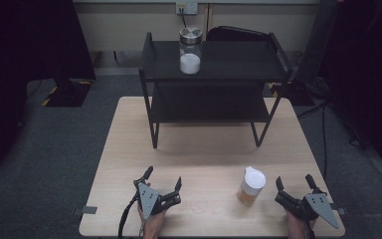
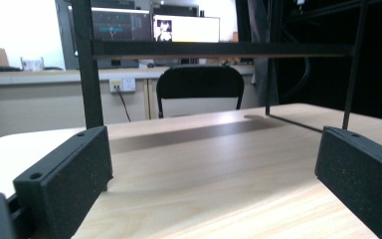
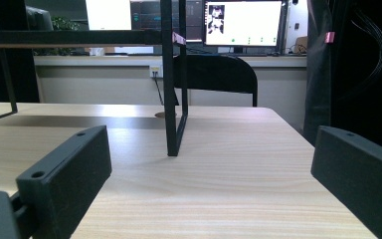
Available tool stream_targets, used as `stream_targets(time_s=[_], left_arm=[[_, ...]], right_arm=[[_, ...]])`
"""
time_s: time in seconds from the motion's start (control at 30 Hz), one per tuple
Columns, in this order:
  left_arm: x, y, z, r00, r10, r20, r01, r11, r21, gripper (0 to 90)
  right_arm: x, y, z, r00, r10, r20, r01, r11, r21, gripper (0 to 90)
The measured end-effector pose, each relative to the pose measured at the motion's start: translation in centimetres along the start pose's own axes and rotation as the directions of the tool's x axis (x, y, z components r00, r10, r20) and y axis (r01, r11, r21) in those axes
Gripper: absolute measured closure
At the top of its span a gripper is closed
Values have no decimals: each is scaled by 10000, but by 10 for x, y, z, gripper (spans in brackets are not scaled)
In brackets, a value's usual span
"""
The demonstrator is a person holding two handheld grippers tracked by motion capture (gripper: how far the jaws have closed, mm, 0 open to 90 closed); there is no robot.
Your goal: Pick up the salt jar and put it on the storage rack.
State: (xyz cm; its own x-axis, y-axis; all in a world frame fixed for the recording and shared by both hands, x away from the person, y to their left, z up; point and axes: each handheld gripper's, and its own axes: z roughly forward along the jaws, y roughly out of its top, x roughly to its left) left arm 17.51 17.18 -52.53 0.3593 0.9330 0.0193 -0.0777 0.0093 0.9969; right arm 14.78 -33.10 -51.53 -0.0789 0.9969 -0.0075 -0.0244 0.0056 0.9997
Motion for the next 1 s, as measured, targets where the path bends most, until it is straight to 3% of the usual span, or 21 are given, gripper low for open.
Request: stream_targets(time_s=[0.23,0.37,0.5,1.0], left_arm=[[2,-1,0,9999,-150,33,150,9999,-18,2],[-5,4,3,9993,-134,-352,144,9995,283,2],[-6,8,5,9987,-205,-468,231,9982,556,1],[-6,8,5,9989,-208,-427,231,9982,551,0]], right_arm=[[0,0,0,10000,2,-4,-2,10000,1,8],[0,0,0,10000,4,-38,-4,10000,-1,8],[-1,0,-1,10000,-1,-61,1,10000,-1,8],[-1,0,-1,10000,-4,-81,4,10000,2,8]])
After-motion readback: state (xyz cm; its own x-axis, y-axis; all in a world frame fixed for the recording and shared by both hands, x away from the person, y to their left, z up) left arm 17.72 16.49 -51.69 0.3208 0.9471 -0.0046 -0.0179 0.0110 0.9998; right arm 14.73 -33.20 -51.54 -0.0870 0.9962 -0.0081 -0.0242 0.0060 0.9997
